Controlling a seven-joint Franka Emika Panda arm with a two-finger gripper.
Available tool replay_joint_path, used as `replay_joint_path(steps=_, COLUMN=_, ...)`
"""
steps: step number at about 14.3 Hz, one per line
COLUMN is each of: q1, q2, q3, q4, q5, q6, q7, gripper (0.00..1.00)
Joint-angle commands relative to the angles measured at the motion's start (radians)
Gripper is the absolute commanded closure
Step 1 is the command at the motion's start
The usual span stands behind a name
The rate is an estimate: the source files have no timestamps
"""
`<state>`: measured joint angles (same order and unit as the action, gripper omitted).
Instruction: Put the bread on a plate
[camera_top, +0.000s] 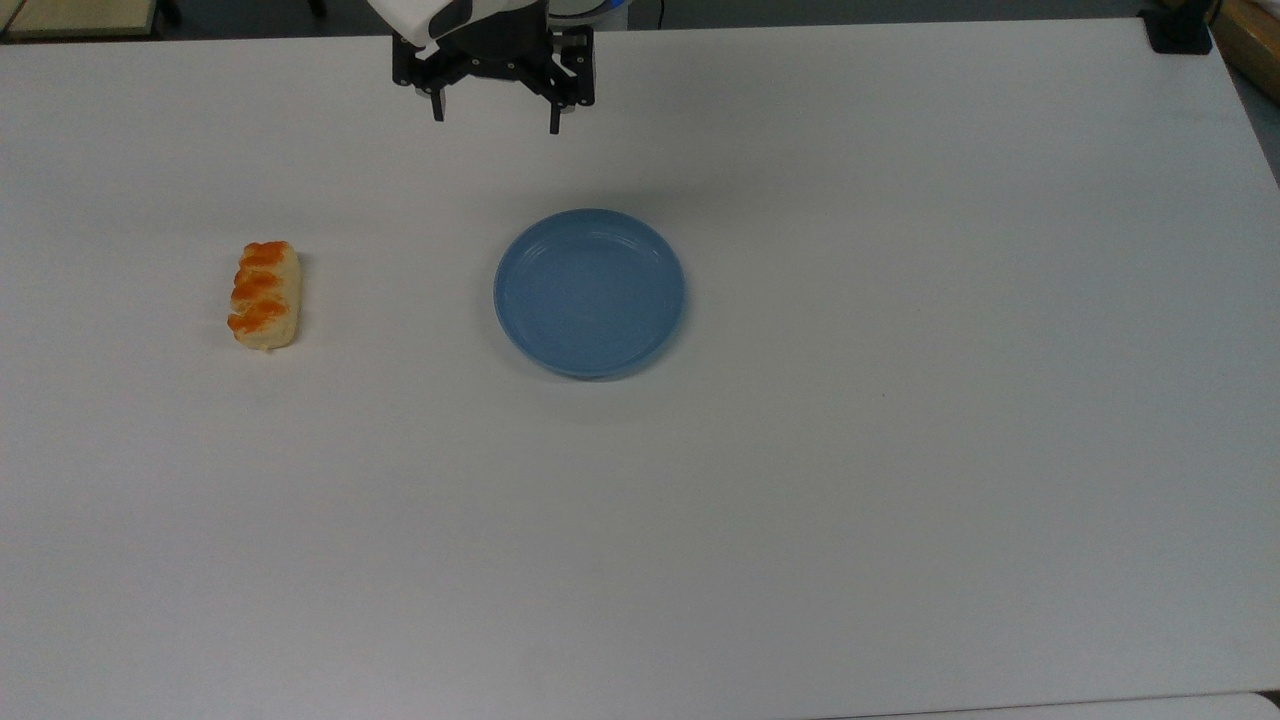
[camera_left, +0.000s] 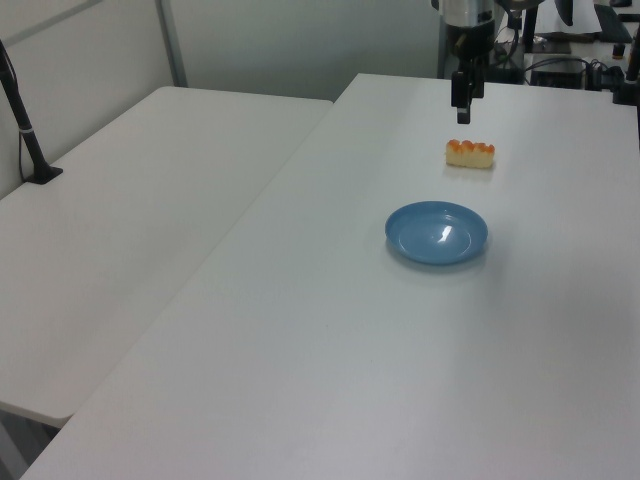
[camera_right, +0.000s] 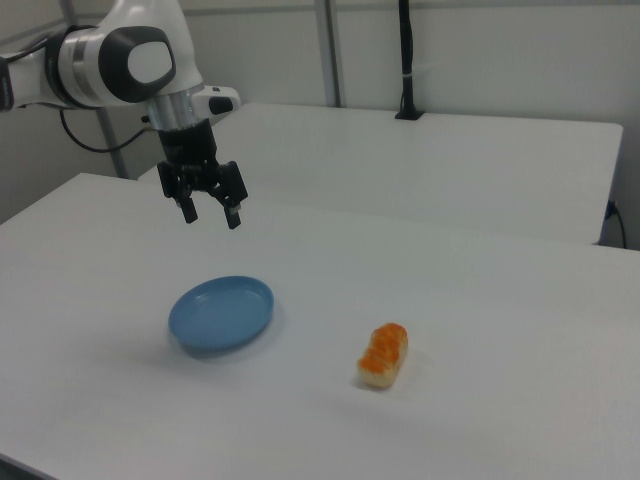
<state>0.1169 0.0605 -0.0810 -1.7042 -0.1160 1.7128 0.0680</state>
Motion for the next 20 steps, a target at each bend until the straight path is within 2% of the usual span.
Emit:
replay_joint_path(steps=1, q1=-0.034, q2=-0.019, q3=0.006, q4=0.001, q5=0.004, q6=-0.024, q7=-0.007, gripper=0.00)
replay_joint_path(steps=17, q1=-0.057, q2=-0.011, q3=-0.005, q4=0.003, q5=0.007, q6=0.002, q7=-0.010, gripper=0.00)
replay_joint_path(steps=20, q1=-0.078, q2=-0.002, q3=-0.041, q4=0.002, q5=0.007, q6=0.072, q7=-0.031, gripper=0.00)
